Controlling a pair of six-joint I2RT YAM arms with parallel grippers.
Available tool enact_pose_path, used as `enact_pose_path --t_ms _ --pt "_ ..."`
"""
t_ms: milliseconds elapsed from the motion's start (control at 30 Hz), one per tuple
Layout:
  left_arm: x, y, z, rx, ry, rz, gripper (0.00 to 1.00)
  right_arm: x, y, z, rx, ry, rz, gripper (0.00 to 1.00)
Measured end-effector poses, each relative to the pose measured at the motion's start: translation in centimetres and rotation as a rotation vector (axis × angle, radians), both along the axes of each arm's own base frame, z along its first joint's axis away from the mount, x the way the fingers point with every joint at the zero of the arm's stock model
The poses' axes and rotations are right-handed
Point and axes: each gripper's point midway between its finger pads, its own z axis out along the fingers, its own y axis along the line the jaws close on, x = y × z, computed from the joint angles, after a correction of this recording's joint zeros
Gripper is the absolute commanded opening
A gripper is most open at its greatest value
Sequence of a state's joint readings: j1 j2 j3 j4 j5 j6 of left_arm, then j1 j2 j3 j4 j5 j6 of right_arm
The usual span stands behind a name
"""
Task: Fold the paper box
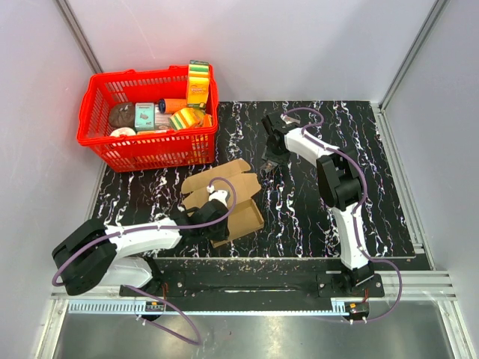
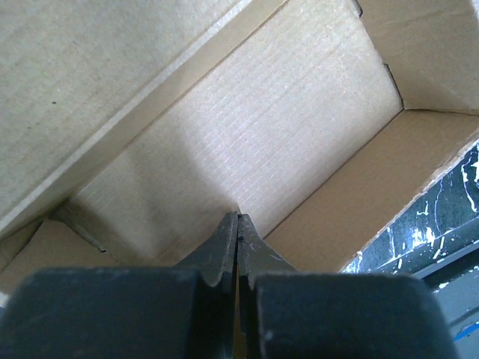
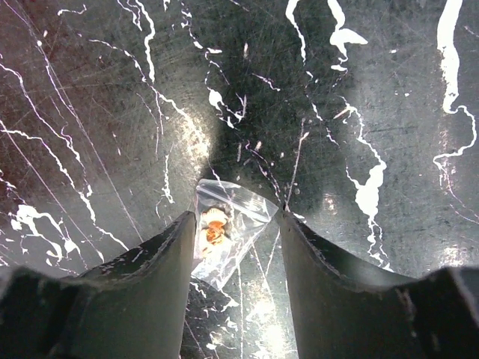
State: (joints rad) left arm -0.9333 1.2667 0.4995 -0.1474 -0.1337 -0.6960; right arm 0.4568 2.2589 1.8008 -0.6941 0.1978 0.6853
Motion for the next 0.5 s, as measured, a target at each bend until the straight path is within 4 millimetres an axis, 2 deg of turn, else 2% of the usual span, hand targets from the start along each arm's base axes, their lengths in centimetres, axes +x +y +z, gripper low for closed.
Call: enact_pose_path --t_ms 133,300,500 --pt "-0.02 0.02 -0.03 0.001 0.0 0.0 0.0 -0.01 -0.09 -0.1 -0.014 0.011 0.016 0.51" --pt "-0.04 0.05 -0.08 0.001 0.001 0.0 0.0 0.03 -0.18 -0.22 -0.03 0.019 0.033 0.41" --pt "-0.06 0.08 -0.08 -0.001 -0.001 0.0 0.0 0.04 -0.26 -0.29 -0.035 0.018 0.043 0.35"
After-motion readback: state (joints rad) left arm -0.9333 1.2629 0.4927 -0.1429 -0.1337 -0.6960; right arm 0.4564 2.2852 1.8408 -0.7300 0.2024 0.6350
